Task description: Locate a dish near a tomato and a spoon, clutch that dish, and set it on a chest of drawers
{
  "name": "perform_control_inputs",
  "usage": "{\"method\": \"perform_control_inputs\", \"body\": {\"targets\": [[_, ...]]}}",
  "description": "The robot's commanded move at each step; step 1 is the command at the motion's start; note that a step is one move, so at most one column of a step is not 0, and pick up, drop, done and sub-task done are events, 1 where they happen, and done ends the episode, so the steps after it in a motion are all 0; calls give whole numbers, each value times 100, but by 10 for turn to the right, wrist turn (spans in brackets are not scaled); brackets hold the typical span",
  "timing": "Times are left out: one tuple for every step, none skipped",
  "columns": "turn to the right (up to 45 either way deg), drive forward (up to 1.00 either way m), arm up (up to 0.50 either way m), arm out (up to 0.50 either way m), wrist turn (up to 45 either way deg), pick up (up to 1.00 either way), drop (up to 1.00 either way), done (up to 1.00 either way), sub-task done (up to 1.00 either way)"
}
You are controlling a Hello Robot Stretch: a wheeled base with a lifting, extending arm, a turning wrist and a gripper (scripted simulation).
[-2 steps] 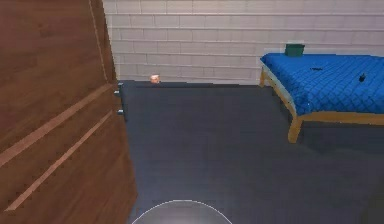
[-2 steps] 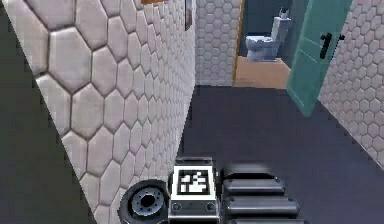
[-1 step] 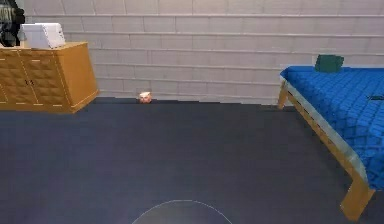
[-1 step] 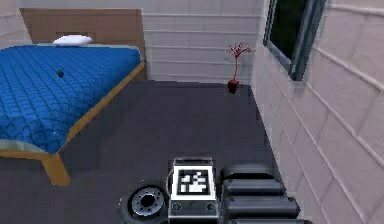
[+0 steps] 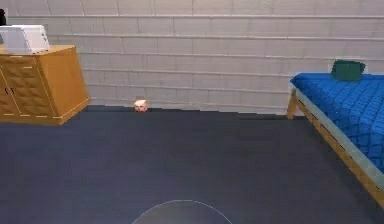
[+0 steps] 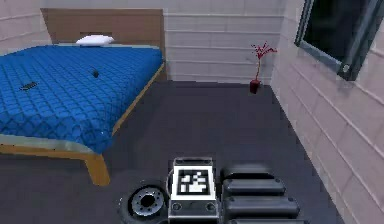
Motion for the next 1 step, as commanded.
{"method": "perform_control_inputs", "body": {"targets": [[-360, 0, 0, 0, 0, 0, 0, 0, 0]]}}
